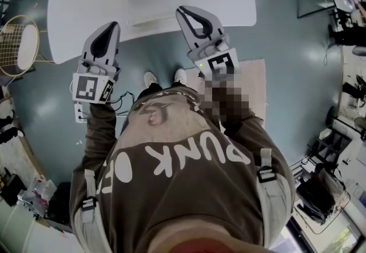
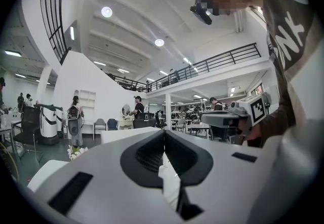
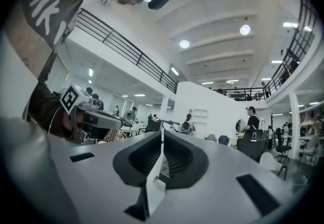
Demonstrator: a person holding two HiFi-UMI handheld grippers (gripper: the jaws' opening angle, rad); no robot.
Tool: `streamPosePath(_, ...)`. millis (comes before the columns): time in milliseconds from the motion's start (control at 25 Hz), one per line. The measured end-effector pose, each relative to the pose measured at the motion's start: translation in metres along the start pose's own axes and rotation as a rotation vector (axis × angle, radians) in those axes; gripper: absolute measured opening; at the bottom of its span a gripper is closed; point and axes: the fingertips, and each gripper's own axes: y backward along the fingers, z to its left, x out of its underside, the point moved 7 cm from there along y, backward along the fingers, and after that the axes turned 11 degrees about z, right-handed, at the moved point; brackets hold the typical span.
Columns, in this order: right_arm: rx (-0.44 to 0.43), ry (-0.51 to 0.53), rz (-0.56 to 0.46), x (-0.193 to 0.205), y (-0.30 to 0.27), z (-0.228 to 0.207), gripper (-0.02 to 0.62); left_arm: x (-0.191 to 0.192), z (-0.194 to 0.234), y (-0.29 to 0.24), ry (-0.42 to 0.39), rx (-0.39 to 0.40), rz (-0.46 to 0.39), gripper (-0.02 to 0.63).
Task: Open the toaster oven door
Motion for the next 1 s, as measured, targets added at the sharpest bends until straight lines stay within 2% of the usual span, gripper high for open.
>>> streamPosePath(1000, -0.037, 0.022, 0.074, 0.015, -0.003, 0.014, 0.008, -0.008, -0.004, 0.001, -0.001, 0.021, -0.009, 0.005)
